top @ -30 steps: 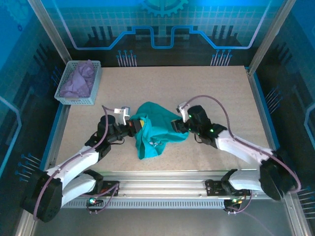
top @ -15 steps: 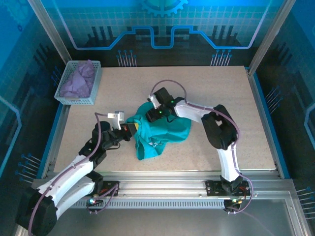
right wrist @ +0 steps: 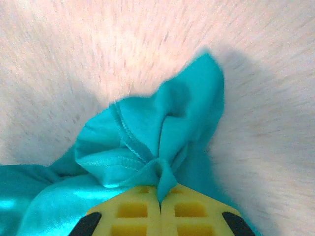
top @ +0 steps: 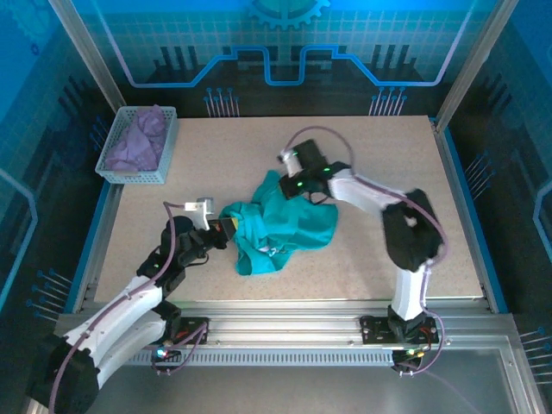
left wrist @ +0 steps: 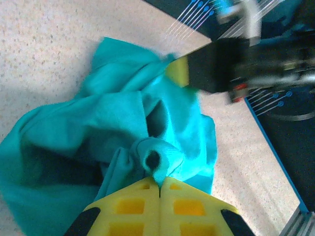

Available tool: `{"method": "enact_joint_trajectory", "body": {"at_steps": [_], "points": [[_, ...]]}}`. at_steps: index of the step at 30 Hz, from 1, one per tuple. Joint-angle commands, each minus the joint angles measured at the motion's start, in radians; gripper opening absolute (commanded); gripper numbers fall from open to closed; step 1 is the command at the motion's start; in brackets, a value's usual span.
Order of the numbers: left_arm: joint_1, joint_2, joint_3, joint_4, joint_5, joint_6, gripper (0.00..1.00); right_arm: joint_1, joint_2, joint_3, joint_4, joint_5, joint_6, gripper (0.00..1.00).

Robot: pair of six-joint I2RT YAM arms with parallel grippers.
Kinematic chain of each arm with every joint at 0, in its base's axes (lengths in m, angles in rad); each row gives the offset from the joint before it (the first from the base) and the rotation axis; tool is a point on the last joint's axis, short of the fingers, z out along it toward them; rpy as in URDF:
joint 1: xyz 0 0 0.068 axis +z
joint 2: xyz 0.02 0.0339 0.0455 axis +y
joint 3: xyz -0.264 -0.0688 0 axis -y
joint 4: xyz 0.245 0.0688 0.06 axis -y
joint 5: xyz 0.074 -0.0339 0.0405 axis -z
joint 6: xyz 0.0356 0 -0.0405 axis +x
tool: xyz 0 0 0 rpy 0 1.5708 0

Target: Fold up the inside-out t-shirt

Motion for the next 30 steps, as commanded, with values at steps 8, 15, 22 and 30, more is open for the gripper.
{"method": "enact_joint_trajectory", "body": {"at_steps": [8, 15, 22, 30], "points": [[0.009, -0.041, 0.040, 0.219, -0.062, 0.072, 0.06, -0.160, -0.658, -0.407, 0.391, -0.032, 0.048, 0.00], [0.009, 0.151, -0.010, 0.035, -0.112, 0.017, 0.31, -0.161, -0.749, -0.780, 0.405, 0.044, 0.140, 0.00], [-0.003, 0.194, 0.038, -0.018, -0.071, 0.005, 0.61, -0.159, -0.764, -0.931, 0.392, 0.103, 0.217, 0.00], [-0.115, 0.552, 0.393, -0.254, -0.064, 0.102, 0.69, -0.065, -0.870, -0.848, 0.202, 0.426, 0.170, 0.48]]}}
